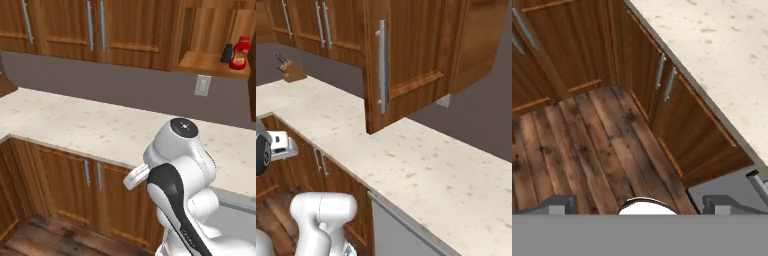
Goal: Collect the paprika, ketchup, and shaker from the cabinet and place them next to the stove.
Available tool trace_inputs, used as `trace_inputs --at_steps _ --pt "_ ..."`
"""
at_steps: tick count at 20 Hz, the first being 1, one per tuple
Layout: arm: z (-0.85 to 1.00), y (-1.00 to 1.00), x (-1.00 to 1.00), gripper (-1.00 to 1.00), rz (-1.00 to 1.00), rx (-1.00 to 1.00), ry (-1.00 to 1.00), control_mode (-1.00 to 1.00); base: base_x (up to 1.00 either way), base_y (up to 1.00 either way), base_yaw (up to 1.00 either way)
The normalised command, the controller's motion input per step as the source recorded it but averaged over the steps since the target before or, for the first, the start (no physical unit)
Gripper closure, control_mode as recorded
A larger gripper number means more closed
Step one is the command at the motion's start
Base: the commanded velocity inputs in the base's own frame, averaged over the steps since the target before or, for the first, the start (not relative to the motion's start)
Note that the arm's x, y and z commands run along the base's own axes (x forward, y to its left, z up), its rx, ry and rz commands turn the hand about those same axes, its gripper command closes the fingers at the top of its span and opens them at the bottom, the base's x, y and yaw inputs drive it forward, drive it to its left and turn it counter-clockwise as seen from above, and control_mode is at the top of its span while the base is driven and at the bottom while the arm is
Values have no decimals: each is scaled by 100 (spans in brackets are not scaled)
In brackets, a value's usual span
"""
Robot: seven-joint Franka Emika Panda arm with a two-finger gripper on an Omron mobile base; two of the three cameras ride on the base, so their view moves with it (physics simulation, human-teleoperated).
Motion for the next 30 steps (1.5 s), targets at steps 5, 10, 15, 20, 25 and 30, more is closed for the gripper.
trace_inputs --at_steps 5,10,15,20,25,30 --pt "0 0 0 -100 0 0 0 100 74 0 -39" --pt "0 0 0 -100 0 0 0 100 37 2 -50" --pt "0 0 0 -100 0 0 0 100 16 21 -57" --pt "0 0 0 -100 0 0 0 100 22 19 -54" --pt "0 0 0 -100 0 0 0 100 35 42 -49" --pt "0 0 0 -100 0 0 0 100 57 56 -37"
